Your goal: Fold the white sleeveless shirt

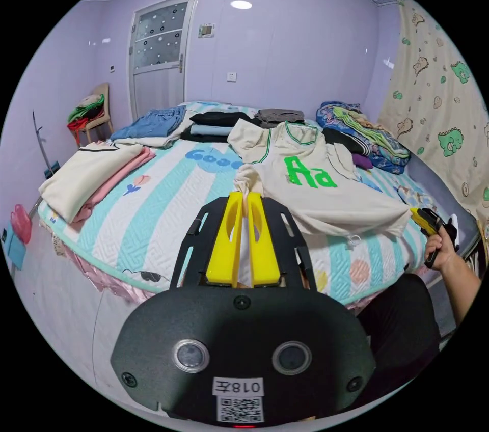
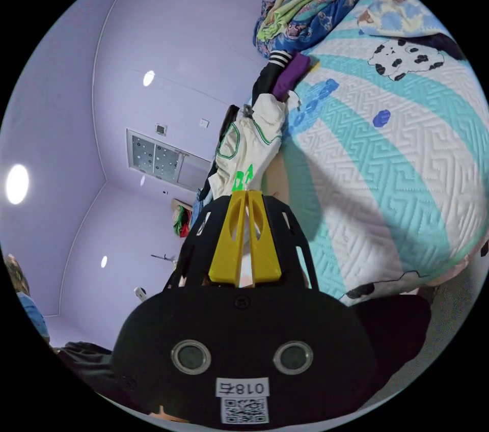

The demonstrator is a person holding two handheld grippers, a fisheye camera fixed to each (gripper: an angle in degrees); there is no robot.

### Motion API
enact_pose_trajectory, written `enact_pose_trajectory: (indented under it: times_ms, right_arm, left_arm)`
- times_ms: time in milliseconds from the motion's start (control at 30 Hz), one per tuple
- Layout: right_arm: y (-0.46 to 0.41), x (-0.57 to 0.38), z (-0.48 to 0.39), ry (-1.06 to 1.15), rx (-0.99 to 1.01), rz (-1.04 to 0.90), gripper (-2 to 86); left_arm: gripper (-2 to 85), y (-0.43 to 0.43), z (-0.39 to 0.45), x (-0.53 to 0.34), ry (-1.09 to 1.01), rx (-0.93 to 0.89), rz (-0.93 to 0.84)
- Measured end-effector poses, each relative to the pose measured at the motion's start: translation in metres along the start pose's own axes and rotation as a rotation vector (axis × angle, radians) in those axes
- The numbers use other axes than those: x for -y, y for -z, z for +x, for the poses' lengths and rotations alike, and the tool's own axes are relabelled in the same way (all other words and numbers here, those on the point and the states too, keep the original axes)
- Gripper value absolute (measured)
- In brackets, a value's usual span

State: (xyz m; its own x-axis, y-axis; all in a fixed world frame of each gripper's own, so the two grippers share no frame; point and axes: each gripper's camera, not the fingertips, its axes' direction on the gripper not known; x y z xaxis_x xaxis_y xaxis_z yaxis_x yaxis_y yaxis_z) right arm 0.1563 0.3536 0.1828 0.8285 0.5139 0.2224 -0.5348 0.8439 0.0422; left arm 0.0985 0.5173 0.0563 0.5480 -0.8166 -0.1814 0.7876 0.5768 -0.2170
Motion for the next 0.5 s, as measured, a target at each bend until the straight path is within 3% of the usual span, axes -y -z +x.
enact_pose_trajectory:
  times_ms: [200, 500]
  right_arm:
    - [0.015, 0.013, -0.005, 0.023, 0.046, -0.085, -0.3]
    - [-0.023, 0.011, 0.023, -0.034, -0.135, -0.256, 0.1]
  left_arm:
    - [-0.9, 0.027, 0.001, -0.015, -0.053, -0.065, 0.023]
    - [0.3, -0.02, 0.017, -0.049, -0.096, -0.06, -0.168]
